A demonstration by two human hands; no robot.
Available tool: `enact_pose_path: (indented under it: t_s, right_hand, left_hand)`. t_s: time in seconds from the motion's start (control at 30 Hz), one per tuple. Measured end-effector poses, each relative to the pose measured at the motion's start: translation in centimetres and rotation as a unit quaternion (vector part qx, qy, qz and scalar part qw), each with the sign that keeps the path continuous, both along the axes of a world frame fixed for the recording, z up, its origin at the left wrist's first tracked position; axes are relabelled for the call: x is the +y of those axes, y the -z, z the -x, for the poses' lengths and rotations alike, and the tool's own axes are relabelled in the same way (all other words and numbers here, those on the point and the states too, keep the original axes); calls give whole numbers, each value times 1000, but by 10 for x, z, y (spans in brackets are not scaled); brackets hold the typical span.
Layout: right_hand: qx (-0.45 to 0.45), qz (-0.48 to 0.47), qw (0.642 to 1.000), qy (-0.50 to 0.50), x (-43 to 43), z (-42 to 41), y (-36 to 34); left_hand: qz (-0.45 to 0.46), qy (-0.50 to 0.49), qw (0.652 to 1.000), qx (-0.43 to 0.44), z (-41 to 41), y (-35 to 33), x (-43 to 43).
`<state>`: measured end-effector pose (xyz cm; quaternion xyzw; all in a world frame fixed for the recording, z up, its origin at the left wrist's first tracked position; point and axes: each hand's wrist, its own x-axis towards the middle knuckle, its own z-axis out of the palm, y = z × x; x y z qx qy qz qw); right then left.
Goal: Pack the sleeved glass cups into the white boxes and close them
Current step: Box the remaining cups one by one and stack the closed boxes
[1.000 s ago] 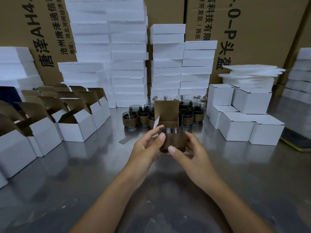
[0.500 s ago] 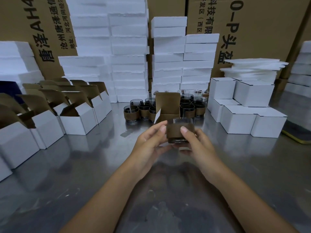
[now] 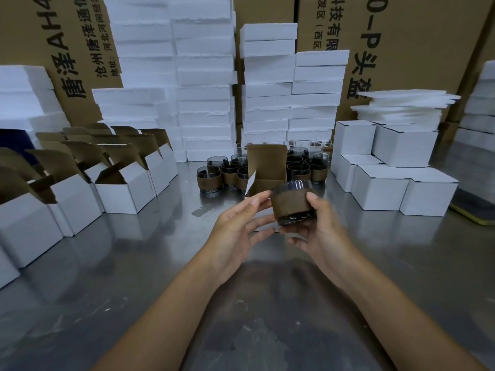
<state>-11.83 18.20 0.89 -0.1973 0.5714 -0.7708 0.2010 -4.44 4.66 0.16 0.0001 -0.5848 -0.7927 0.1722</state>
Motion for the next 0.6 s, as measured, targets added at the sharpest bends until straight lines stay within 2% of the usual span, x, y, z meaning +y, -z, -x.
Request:
enact_pose_path:
  t_s: [0.13,0.33,0.53,0.6]
  right_hand:
    - [16,-16,1000,16,1,-1,-1]
    - [131,-36,988,75,1,-5,3]
    - [186,-20,980,65,1,-6,7]
    - [210,-46,974,72,0,-5,9]
  left_hand:
    - [3,9,1000,0,0,0,0]
    - [4,23,1000,-15,2,1,2]
    - [40,40,998,-24,2,2,3]
    - [47,46,997,-27,1,2,4]
